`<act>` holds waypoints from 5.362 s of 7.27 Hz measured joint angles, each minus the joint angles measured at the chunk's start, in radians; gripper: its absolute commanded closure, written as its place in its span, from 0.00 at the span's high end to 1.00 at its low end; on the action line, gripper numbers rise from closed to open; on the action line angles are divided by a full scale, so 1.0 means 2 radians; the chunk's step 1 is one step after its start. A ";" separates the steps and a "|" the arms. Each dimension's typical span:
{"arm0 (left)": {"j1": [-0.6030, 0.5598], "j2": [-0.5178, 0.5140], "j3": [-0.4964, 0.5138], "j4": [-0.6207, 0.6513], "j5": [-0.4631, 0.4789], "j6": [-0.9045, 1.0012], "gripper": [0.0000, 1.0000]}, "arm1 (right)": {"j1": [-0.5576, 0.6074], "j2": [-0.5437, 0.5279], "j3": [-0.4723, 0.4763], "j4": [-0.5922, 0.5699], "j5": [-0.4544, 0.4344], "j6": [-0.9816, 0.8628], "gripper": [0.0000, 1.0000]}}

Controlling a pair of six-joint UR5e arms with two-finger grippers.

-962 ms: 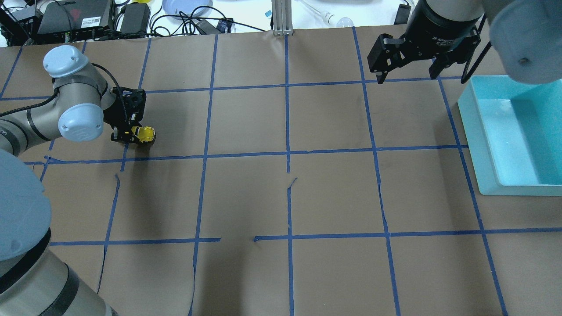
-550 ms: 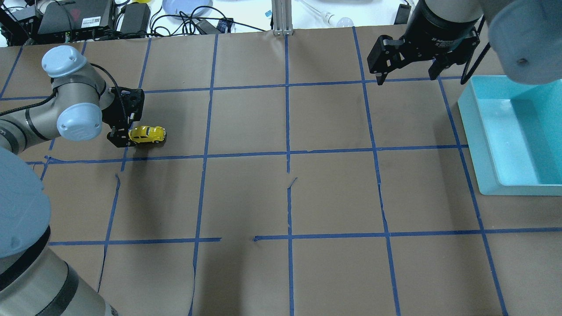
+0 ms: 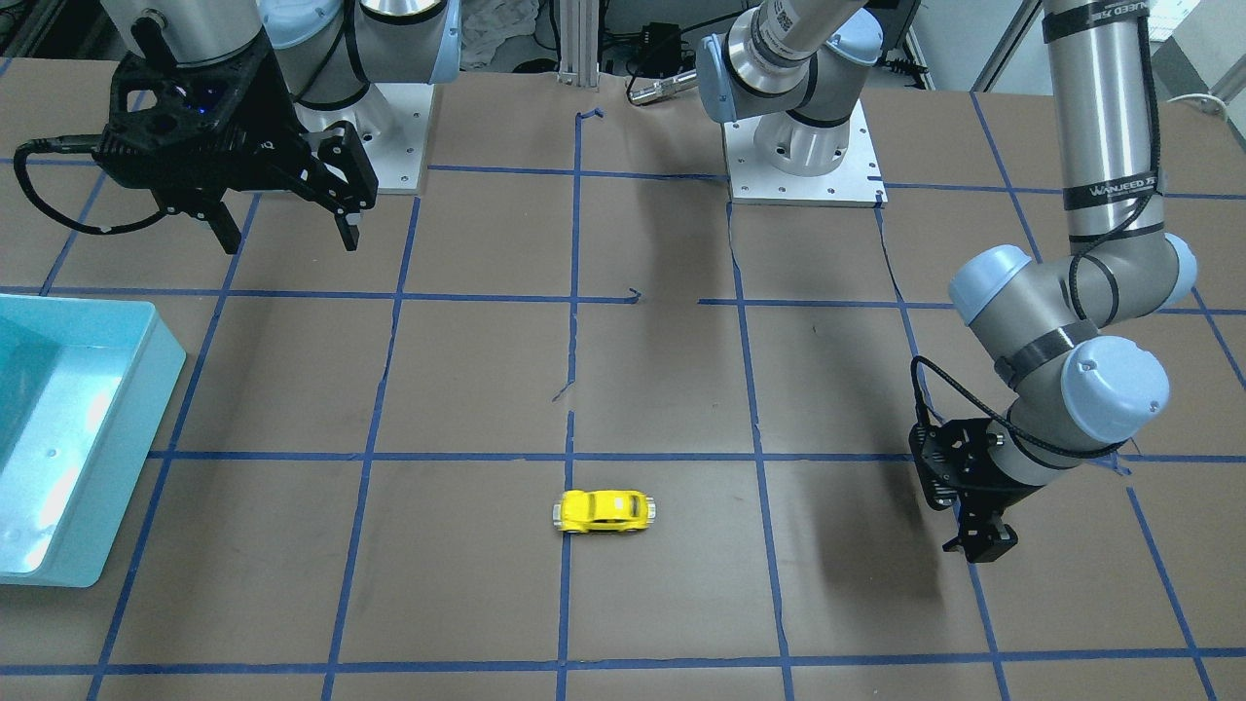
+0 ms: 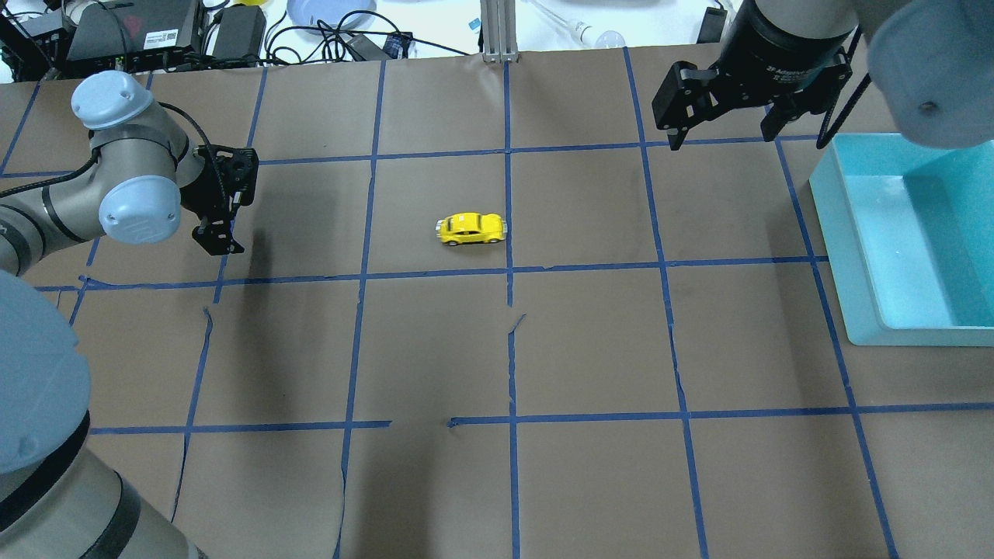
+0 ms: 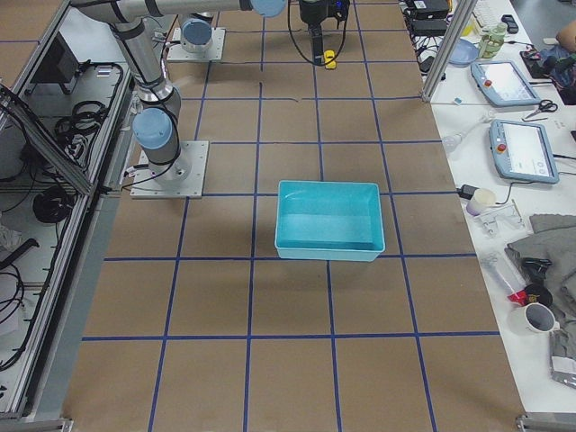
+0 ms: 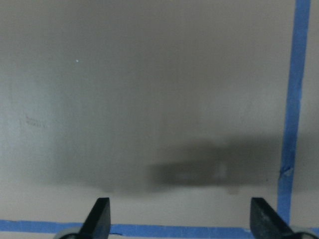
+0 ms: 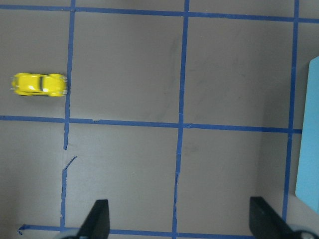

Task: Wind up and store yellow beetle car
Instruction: 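Release the car so it rolls toward the bin while raising the left gripper, then lower the right gripper onto the yellow car and close it, then lift the car with the right gripper and lower it into the blue bin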

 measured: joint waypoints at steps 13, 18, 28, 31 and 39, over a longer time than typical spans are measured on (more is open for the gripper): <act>-0.143 0.216 0.088 -0.297 0.009 -0.815 1.00 | -0.060 0.098 0.001 -0.049 -0.012 -0.376 1.00; -0.180 0.233 0.087 -0.294 0.042 -0.917 1.00 | -0.127 0.226 0.024 -0.191 -0.019 -0.796 1.00; -0.174 0.237 0.088 -0.283 0.045 -0.917 1.00 | -0.148 0.278 0.067 -0.297 -0.035 -0.898 0.01; -0.174 0.239 0.087 -0.281 0.044 -0.917 1.00 | -0.141 0.256 0.058 -0.285 -0.029 -0.893 0.00; -0.179 0.240 0.085 -0.266 0.041 -0.918 1.00 | -0.288 0.142 0.059 -0.137 -0.034 -1.015 0.00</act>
